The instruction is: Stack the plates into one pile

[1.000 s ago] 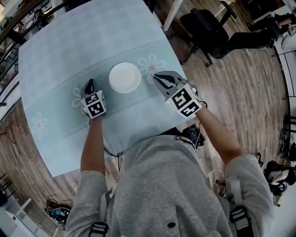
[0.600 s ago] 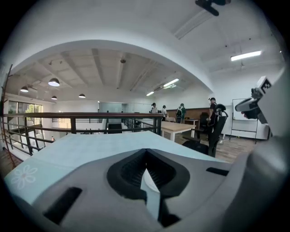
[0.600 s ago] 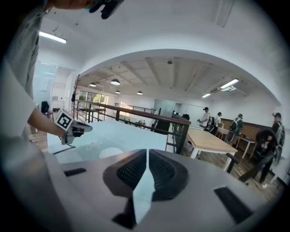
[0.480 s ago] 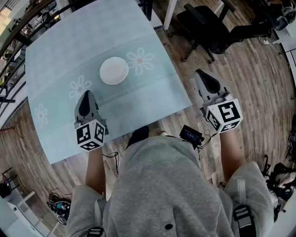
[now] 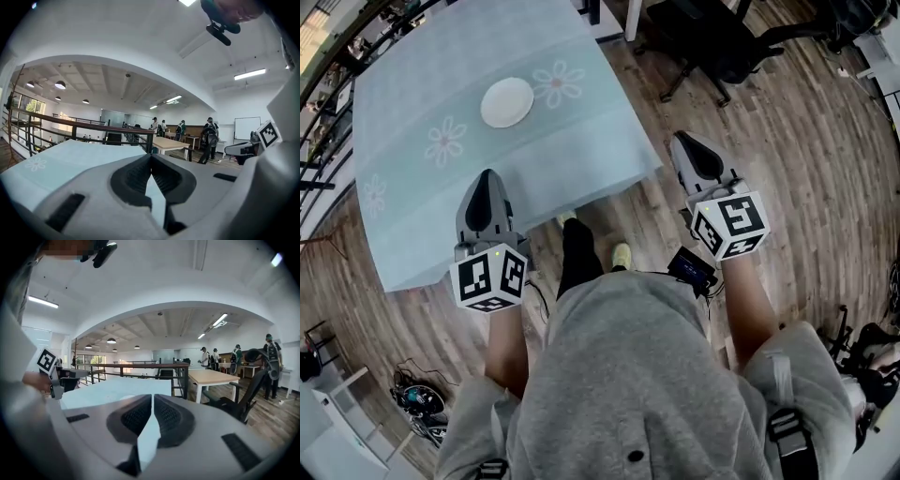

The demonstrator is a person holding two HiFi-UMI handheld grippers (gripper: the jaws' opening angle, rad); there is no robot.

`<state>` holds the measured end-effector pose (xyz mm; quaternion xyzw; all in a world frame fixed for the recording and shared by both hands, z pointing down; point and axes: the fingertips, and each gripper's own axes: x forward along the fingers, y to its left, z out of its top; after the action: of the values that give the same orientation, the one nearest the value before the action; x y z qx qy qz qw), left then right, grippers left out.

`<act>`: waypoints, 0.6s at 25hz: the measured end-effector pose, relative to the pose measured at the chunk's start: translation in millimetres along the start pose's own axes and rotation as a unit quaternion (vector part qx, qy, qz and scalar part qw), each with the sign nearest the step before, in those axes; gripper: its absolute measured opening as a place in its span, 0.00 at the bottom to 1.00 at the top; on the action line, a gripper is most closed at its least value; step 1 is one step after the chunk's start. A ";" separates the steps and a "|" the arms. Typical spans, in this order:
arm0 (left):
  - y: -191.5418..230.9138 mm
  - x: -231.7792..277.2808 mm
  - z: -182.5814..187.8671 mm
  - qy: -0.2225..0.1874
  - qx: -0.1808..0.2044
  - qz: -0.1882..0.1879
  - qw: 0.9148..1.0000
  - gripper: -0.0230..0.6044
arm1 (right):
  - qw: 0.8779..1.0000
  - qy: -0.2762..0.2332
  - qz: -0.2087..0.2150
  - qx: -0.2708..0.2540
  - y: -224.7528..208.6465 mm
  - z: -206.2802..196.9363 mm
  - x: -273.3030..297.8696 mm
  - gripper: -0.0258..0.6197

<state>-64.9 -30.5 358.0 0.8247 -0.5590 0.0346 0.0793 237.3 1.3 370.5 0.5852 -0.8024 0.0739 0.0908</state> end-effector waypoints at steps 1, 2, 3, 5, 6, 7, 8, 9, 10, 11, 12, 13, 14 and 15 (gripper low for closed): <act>-5.6 -7.9 -2.1 0.001 0.003 0.003 1.000 0.07 | 1.000 0.001 0.002 0.001 -0.2 -3.9 -5.6 0.09; -10.2 -16.0 -2.6 0.000 0.005 0.006 1.000 0.07 | 1.000 0.001 0.003 0.000 0.3 -6.9 -10.7 0.09; -14.0 -24.0 -2.2 -0.002 0.008 0.009 1.000 0.07 | 1.000 0.001 0.006 0.000 1.7 -9.2 -15.8 0.09; -20.7 -37.0 -2.2 -0.006 0.012 0.013 1.000 0.07 | 1.000 0.000 0.013 0.000 5.2 -12.9 -24.9 0.09; -23.2 -41.6 -2.8 -0.008 0.012 0.012 1.000 0.07 | 1.000 0.000 0.017 0.000 7.4 -14.7 -27.6 0.10; -24.5 -45.5 -3.6 -0.009 0.012 0.012 1.000 0.07 | 1.000 0.000 0.020 -0.002 10.3 -16.5 -28.9 0.09; -25.1 -49.5 -4.3 -0.010 0.011 0.012 1.000 0.07 | 1.000 -0.001 0.023 -0.004 13.9 -17.9 -29.5 0.10; -25.4 -54.1 -5.0 -0.012 0.010 0.013 1.000 0.07 | 1.000 -0.002 0.027 -0.007 17.7 -19.0 -30.5 0.09; -25.9 -59.3 -5.7 -0.014 0.011 0.014 1.000 0.07 | 1.000 -0.004 0.030 -0.009 21.3 -19.8 -32.5 0.09; -26.6 -65.0 -6.2 -0.015 0.011 0.016 1.000 0.07 | 0.999 -0.007 0.032 -0.012 24.7 -20.4 -35.5 0.09; -27.4 -70.9 -6.4 -0.016 0.011 0.017 1.000 0.07 | 0.999 -0.008 0.033 -0.013 28.0 -20.7 -39.0 0.10; -28.3 -76.8 -6.3 -0.016 0.010 0.018 1.000 0.07 | 0.999 -0.010 0.034 -0.014 31.1 -20.5 -42.8 0.10; -29.2 -82.5 -5.8 -0.017 0.010 0.019 1.000 0.07 | 0.999 -0.012 0.034 -0.015 34.1 -20.0 -46.8 0.09; -30.2 -88.2 -5.3 -0.018 0.010 0.019 1.000 0.07 | 0.999 -0.013 0.035 -0.016 37.0 -19.1 -50.9 0.10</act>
<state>-69.6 62.1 347.6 0.8150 -0.5757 0.0267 0.0607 218.4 64.0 376.9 0.5561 -0.8247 0.0565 0.0867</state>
